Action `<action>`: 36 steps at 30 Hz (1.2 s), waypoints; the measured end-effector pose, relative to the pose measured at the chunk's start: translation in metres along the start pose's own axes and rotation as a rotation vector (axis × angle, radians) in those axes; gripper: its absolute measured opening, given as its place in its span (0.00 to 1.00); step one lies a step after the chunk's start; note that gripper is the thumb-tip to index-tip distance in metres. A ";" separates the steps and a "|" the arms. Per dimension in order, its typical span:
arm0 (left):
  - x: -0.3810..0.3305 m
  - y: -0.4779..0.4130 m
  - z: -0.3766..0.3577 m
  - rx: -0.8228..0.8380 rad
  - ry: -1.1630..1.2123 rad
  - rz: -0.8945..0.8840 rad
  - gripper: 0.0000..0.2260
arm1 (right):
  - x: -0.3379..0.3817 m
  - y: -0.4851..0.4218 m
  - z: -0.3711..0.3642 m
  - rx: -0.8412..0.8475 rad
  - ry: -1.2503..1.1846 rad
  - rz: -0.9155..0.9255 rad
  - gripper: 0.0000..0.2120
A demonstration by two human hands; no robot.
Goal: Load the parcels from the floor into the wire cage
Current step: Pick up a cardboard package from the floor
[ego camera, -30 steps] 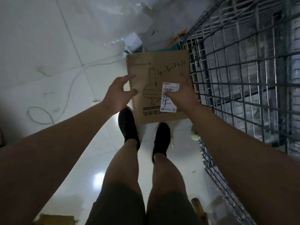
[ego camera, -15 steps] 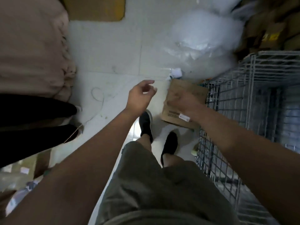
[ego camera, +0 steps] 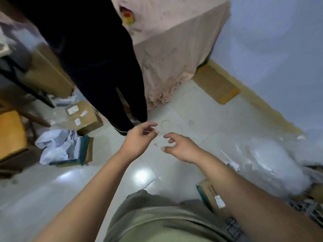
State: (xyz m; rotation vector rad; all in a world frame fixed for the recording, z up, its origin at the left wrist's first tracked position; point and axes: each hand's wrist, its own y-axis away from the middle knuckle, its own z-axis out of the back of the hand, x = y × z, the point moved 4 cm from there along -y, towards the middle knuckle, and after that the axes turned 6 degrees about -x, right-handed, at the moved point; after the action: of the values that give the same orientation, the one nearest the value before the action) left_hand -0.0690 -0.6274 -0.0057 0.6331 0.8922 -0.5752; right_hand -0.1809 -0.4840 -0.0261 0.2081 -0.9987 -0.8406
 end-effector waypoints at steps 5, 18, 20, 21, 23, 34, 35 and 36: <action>0.090 0.038 0.139 -0.226 0.062 0.187 0.10 | 0.130 -0.027 -0.087 0.167 0.145 0.155 0.27; 0.217 0.084 0.349 -0.583 0.173 0.385 0.10 | 0.331 -0.081 -0.273 0.370 0.308 0.361 0.28; 0.223 0.077 0.361 -0.589 0.174 0.392 0.11 | 0.348 -0.092 -0.283 0.380 0.311 0.382 0.29; 0.226 0.072 0.367 -0.592 0.182 0.396 0.11 | 0.356 -0.098 -0.287 0.385 0.315 0.390 0.29; 0.232 0.061 0.377 -0.607 0.196 0.410 0.12 | 0.370 -0.114 -0.295 0.396 0.327 0.409 0.30; 0.263 0.004 0.446 -0.718 0.149 0.508 0.14 | 0.452 -0.209 -0.345 0.502 0.412 0.541 0.31; 0.266 0.000 0.454 -0.726 0.153 0.512 0.14 | 0.458 -0.217 -0.349 0.518 0.423 0.544 0.31; 0.269 -0.006 0.462 -0.734 0.162 0.519 0.13 | 0.465 -0.224 -0.354 0.535 0.430 0.542 0.30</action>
State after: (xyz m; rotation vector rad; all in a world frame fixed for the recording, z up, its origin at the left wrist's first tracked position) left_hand 0.3039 -1.0101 -0.0152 0.2163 0.9617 0.2793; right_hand 0.1100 -1.0381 -0.0312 0.5223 -0.7944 -0.0126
